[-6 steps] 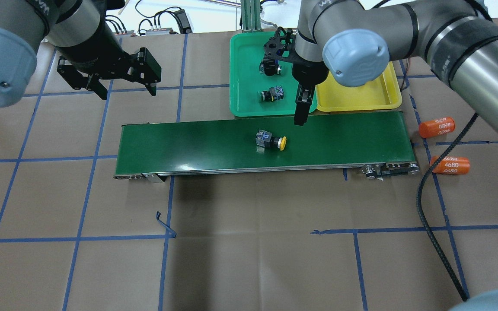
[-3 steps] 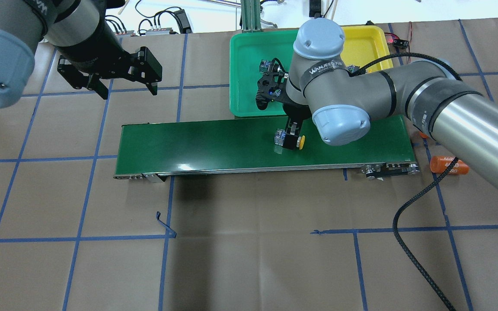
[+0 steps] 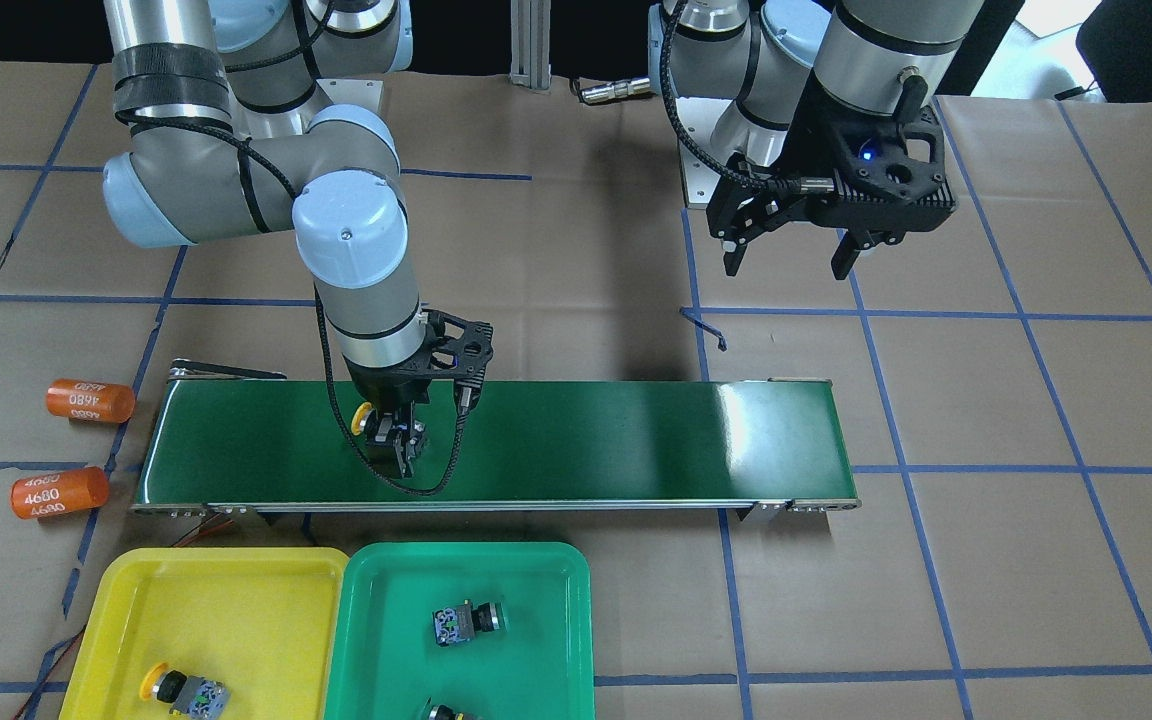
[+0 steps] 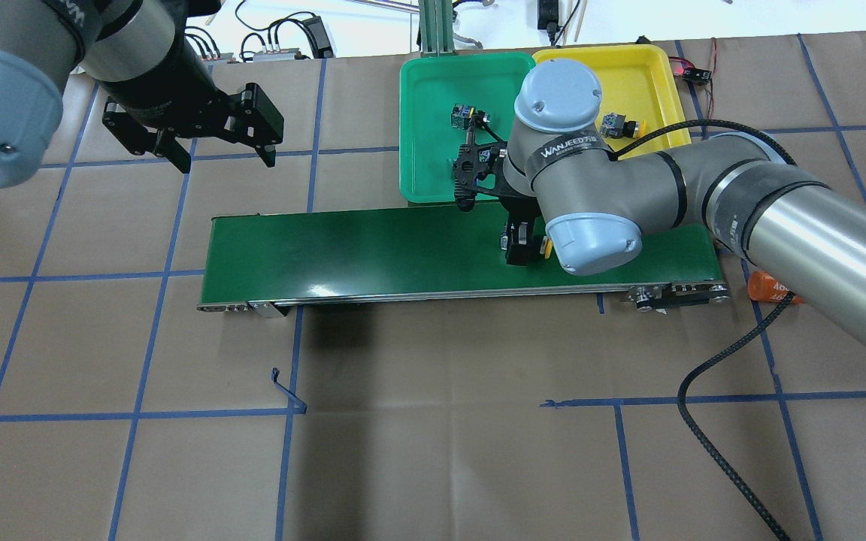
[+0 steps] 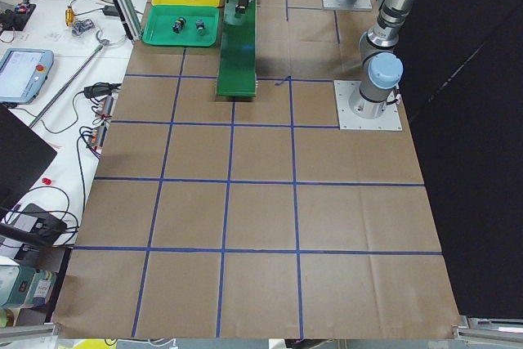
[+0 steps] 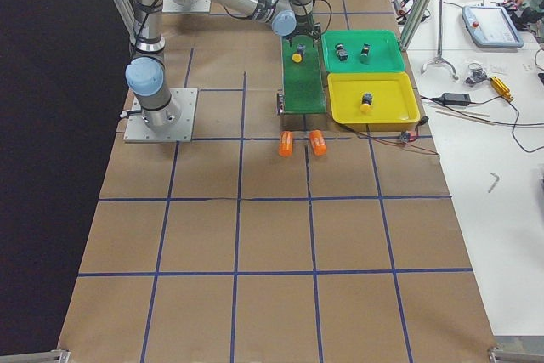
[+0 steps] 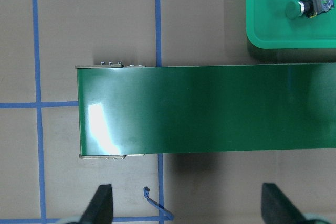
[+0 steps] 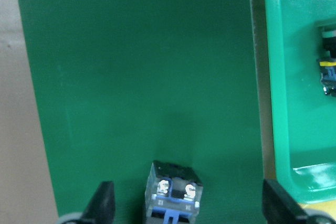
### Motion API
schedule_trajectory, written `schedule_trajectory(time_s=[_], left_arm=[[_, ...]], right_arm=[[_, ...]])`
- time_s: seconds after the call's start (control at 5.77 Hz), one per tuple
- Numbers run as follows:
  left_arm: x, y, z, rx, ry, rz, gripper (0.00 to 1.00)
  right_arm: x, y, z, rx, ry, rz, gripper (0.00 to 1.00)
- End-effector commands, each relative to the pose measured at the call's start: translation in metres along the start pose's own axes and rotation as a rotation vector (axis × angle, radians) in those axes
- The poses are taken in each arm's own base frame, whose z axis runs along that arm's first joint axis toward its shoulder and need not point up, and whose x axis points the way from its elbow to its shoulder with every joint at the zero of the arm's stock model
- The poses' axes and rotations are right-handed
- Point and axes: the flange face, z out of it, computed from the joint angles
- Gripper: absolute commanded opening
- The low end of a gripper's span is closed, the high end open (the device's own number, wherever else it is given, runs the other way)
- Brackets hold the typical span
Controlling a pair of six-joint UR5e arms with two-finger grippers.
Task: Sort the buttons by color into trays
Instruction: 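Lower the right gripper onto the yellow button on the conveyor and grasp it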
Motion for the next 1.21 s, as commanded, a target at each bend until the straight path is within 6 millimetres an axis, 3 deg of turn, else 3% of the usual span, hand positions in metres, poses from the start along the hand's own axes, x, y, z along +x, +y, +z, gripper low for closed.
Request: schedule_trajectory(time_s=[0.0,0.17,0.35,0.69,0.87,1.04], left_arm=[[0.000,0.001,0.000,-0.001,-0.002,0.004,0.99],[-0.001,0.001,0.000,0.001,-0.003,0.004,0.99],[-0.001,0.002,-0.001,0.002,-0.003,0.006,0.99],[-0.002,0.002,-0.001,0.002,-0.006,0.007,0.99],[-0.002,0.003,-0.001,0.001,-0.006,0.006,0.99],[0.001,0.005,0.002,-0.005,-0.006,0.008,0.99]], right_arm=[[0.001,0.023,0.011,-0.081,-0.004,0.010,1.00],[-0.002,0.054,0.027,-0.098,-0.041,0.034,1.00],[0.001,0.076,0.029,-0.106,-0.056,0.074,0.92],[0.009,0.109,0.031,-0.196,-0.063,0.051,0.19],[0.020,0.127,0.023,-0.187,-0.049,0.026,0.09],[0.029,0.145,0.005,-0.177,-0.013,0.039,0.09]])
